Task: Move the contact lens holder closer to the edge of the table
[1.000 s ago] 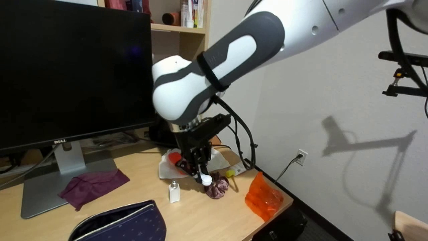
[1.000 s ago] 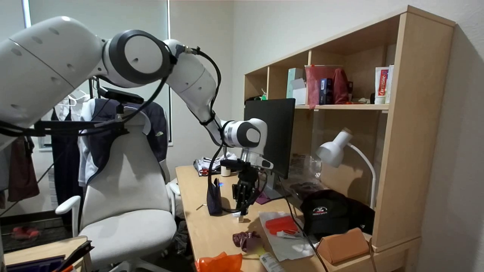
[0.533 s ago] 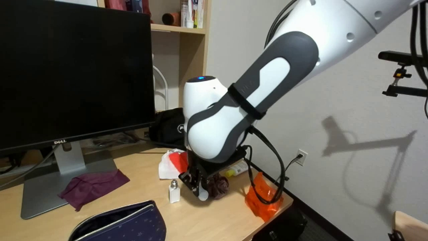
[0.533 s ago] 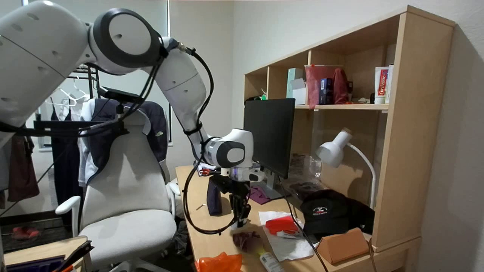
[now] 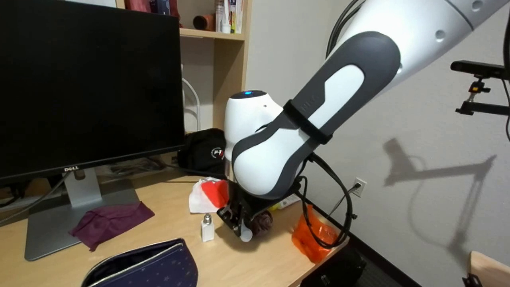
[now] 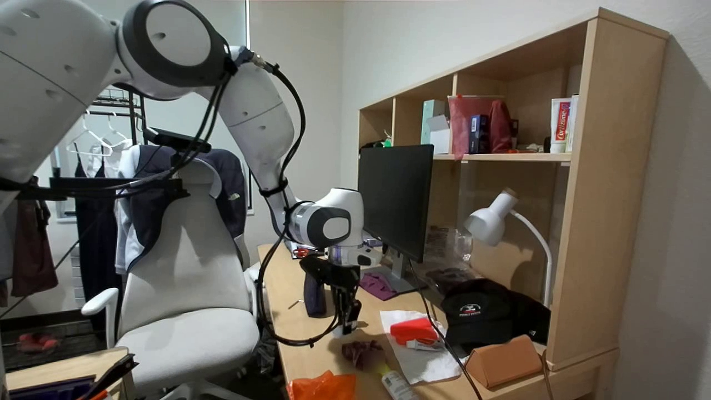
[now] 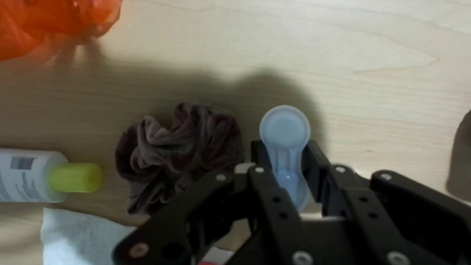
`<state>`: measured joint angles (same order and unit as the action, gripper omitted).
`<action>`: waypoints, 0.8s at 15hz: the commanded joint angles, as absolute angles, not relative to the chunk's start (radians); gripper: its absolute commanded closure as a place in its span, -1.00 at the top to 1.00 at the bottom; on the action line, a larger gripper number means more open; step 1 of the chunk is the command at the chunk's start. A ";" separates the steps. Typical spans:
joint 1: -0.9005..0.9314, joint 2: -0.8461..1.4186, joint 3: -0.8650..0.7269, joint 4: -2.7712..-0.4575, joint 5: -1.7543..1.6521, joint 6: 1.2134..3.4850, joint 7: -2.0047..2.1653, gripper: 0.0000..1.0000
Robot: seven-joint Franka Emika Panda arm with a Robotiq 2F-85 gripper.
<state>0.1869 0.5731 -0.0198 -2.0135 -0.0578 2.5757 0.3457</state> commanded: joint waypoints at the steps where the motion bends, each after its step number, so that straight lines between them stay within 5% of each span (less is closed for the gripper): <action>1: 0.215 0.626 -0.026 -1.914 -0.069 2.423 0.348 -0.73; 11: 0.234 0.698 -0.014 -1.876 -0.057 2.377 0.354 -0.73; 12: 0.231 0.694 -0.013 -1.883 -0.053 2.386 0.354 0.06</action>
